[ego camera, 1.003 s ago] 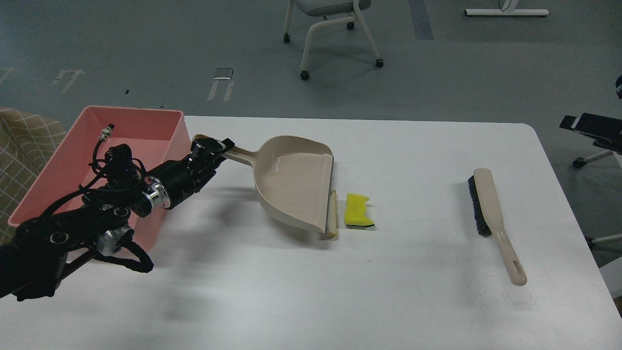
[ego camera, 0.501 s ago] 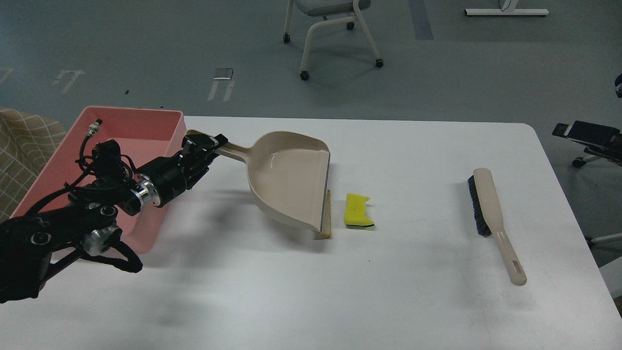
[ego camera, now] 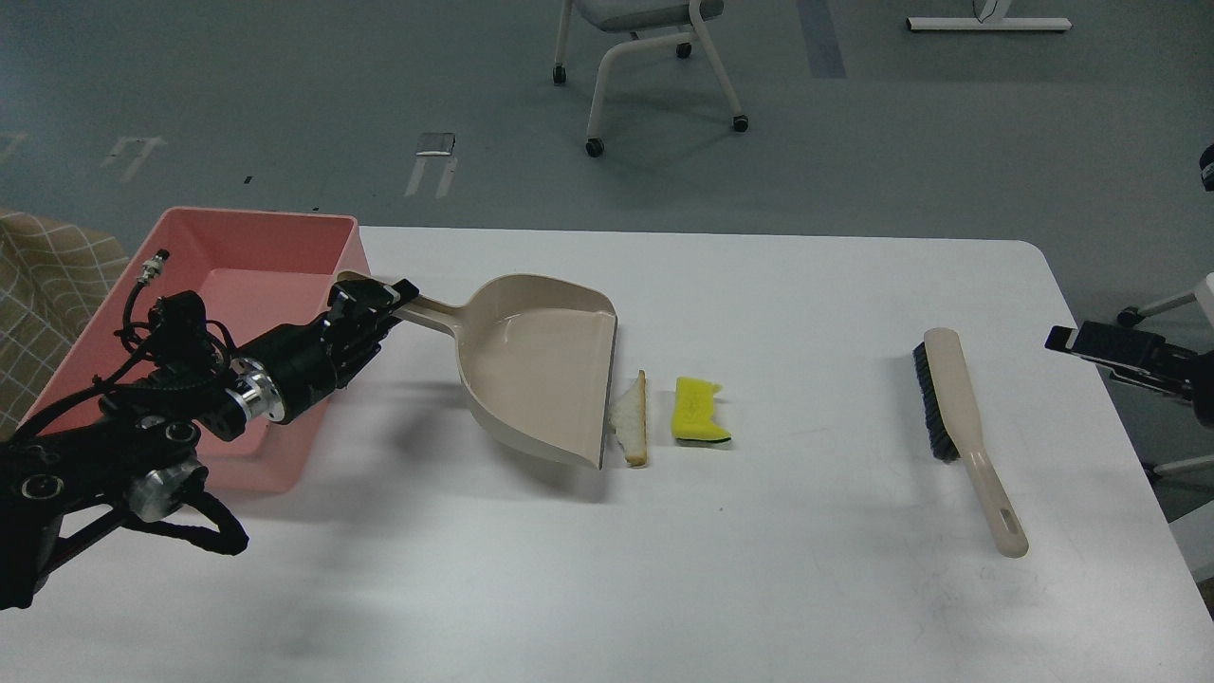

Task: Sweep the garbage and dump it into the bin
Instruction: 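Lower the dustpan flat beside the garbage and reach right gripper to brush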

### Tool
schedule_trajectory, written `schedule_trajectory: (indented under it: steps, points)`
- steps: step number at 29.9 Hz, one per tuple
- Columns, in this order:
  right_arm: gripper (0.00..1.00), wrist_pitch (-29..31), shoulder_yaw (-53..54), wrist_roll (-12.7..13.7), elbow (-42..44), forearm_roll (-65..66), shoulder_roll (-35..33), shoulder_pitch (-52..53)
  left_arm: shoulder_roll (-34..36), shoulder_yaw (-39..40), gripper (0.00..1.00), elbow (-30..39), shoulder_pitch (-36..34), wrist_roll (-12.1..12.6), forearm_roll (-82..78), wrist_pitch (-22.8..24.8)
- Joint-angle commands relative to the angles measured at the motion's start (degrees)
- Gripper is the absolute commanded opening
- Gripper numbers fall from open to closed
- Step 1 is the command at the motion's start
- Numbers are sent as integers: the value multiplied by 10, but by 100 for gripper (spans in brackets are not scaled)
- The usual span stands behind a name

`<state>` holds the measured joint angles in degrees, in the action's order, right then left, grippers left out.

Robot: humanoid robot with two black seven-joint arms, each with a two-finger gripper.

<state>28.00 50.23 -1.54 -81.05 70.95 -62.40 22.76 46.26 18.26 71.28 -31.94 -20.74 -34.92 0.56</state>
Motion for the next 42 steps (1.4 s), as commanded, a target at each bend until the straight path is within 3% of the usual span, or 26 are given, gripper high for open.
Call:
schedule_trajectory:
  steps: [1,42]
  points:
    - [91,0,-2,0,0,0,0,-1,-4,0,0,0,11,-7,-2,-2]
    - [88,0,-3,7,-9,-2,3,-3,0,3,2,-1,39,-15,-2,-30]
